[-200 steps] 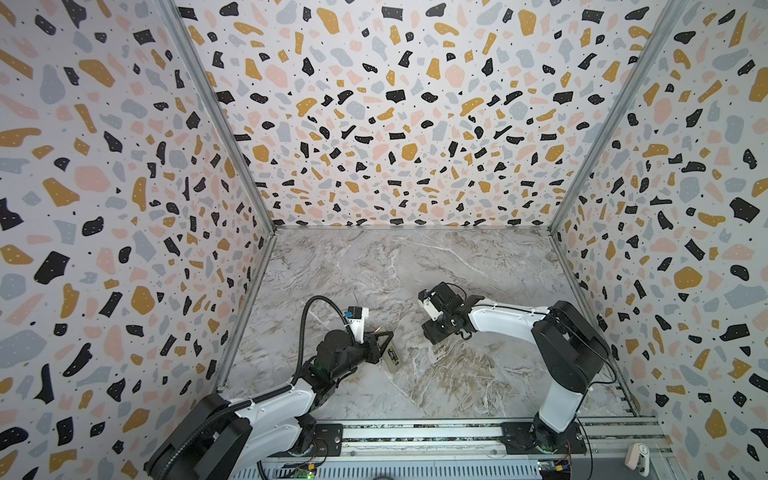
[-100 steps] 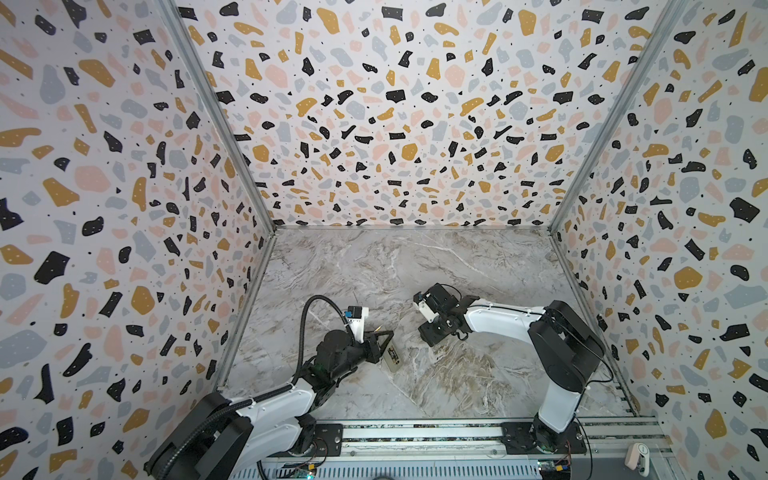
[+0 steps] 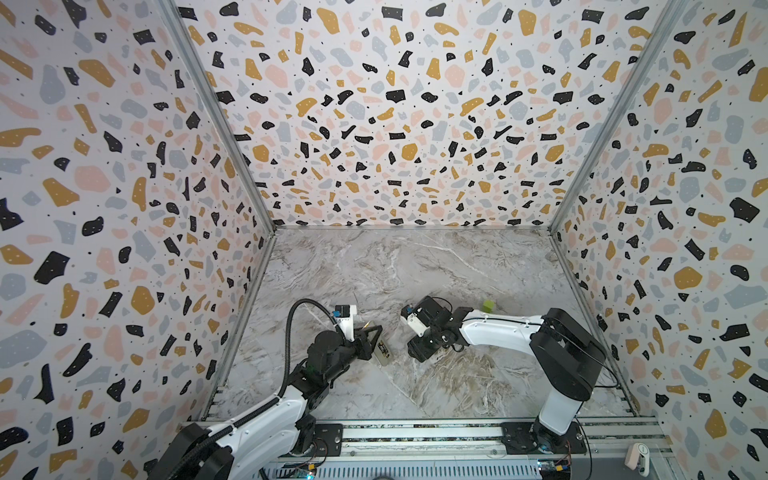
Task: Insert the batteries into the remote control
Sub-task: 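Lower the right gripper onto the beige battery cover and close on it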
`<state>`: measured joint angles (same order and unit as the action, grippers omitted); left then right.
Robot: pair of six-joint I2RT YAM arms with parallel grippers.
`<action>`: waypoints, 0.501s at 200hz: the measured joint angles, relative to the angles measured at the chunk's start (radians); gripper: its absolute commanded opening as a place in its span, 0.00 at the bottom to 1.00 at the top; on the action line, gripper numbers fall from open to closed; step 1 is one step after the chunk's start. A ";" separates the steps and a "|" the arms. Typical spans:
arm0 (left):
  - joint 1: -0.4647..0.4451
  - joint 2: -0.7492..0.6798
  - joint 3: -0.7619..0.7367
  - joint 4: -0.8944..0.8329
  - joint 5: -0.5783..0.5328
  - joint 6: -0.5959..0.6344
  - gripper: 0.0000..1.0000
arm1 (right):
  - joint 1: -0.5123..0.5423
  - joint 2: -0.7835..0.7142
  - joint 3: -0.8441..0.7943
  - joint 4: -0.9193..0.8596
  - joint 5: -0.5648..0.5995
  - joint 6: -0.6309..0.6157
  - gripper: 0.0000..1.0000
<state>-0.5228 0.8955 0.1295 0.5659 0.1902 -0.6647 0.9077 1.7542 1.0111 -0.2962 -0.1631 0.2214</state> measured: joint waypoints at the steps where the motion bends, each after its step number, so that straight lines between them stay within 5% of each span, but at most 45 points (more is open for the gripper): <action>1: 0.001 0.000 0.000 -0.002 -0.001 0.000 0.00 | 0.001 -0.002 -0.002 0.000 0.000 0.001 0.64; 100: 0.011 0.016 0.000 -0.018 0.014 0.003 0.00 | 0.049 -0.201 -0.202 -0.058 0.016 0.119 0.64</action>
<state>-0.5114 0.9112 0.1295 0.5480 0.2047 -0.6617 0.9565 1.5528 0.8093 -0.3546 -0.1471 0.3408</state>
